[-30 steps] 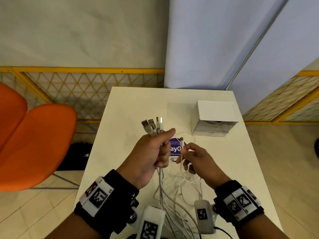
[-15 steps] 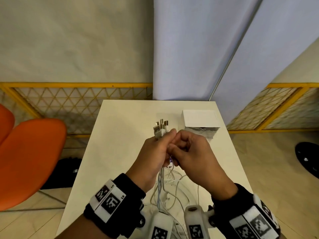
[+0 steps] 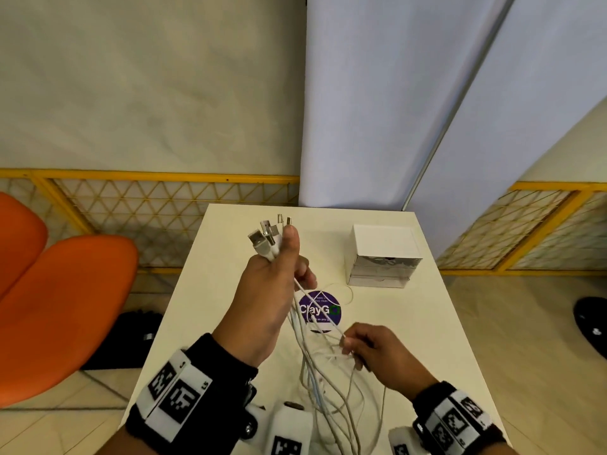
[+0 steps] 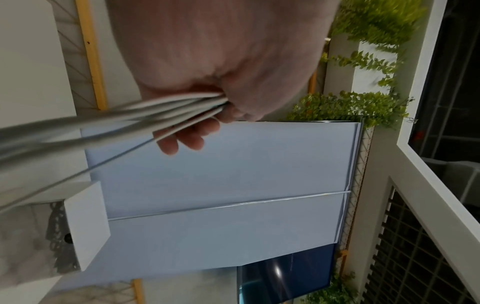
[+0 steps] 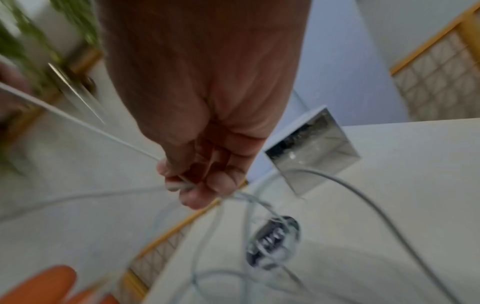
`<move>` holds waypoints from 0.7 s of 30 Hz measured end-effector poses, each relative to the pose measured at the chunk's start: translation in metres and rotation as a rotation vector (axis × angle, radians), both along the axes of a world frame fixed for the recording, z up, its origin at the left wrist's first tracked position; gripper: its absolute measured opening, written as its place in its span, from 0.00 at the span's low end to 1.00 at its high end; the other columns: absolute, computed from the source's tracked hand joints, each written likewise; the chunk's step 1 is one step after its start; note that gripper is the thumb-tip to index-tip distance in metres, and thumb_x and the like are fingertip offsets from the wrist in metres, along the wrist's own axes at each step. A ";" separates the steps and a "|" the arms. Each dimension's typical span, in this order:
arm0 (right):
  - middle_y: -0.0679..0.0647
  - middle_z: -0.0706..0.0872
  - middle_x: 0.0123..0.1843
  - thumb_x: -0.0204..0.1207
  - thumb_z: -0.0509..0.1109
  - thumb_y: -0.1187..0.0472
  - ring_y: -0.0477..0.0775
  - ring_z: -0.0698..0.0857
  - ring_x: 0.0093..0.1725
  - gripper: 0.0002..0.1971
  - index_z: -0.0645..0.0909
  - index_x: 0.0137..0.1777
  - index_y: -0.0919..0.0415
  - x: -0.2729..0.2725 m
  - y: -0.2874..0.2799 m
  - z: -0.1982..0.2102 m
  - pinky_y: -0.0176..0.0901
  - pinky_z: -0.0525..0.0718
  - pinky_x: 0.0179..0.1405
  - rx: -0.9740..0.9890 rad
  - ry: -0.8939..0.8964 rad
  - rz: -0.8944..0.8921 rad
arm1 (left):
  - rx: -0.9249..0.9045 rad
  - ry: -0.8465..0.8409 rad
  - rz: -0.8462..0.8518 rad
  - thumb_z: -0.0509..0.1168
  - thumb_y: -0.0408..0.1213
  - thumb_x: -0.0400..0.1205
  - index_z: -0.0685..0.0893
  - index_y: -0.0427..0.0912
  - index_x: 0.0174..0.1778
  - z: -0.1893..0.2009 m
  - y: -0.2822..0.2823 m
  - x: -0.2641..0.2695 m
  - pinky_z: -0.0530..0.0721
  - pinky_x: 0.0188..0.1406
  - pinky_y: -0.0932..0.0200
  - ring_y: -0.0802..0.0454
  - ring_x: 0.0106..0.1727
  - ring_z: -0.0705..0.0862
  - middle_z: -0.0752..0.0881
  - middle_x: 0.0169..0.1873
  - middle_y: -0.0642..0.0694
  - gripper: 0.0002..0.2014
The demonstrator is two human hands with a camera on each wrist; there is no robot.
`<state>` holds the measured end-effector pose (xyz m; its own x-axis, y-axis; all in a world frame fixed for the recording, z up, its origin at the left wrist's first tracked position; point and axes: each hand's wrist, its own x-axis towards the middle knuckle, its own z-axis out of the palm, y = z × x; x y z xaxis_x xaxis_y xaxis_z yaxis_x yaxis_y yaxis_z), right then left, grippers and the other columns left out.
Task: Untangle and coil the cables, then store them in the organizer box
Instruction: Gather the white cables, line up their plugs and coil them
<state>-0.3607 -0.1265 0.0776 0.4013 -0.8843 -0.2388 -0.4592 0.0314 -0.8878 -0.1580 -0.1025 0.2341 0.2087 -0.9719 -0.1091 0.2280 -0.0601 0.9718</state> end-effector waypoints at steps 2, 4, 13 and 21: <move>0.54 0.84 0.34 0.84 0.65 0.67 0.53 0.84 0.29 0.10 0.83 0.41 0.62 -0.004 0.000 -0.027 0.50 0.80 0.29 0.043 0.054 -0.024 | -0.020 0.091 -0.062 0.60 0.57 0.82 0.72 0.46 0.27 0.005 0.005 -0.002 0.84 0.40 0.41 0.50 0.24 0.72 0.68 0.23 0.48 0.22; 0.56 0.84 0.34 0.84 0.64 0.67 0.52 0.83 0.27 0.10 0.82 0.41 0.62 -0.002 -0.001 -0.039 0.51 0.80 0.28 0.054 0.080 -0.047 | -0.007 0.108 -0.092 0.61 0.55 0.84 0.68 0.50 0.24 0.009 0.009 -0.004 0.71 0.28 0.54 0.53 0.23 0.62 0.63 0.22 0.51 0.23; 0.46 0.88 0.35 0.81 0.70 0.66 0.47 0.84 0.36 0.09 0.88 0.43 0.55 0.040 -0.009 0.053 0.38 0.81 0.39 -0.314 -0.051 0.003 | 0.208 -0.183 -0.205 0.75 0.40 0.80 0.88 0.40 0.42 -0.002 0.010 -0.002 0.59 0.21 0.63 0.57 0.17 0.60 0.69 0.14 0.58 0.07; 0.41 0.88 0.36 0.81 0.72 0.62 0.44 0.86 0.38 0.06 0.87 0.43 0.53 0.041 0.000 0.116 0.32 0.80 0.38 -0.432 -0.085 0.039 | 0.199 -0.622 -0.107 0.72 0.48 0.81 0.83 0.42 0.32 -0.008 0.001 0.004 0.68 0.23 0.60 0.60 0.16 0.71 0.73 0.13 0.57 0.16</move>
<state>-0.3194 -0.1268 0.1932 0.4386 -0.8795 0.1848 -0.3776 -0.3670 -0.8501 -0.1542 -0.1018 0.2259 0.1942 -0.9645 -0.1792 -0.3891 -0.2434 0.8885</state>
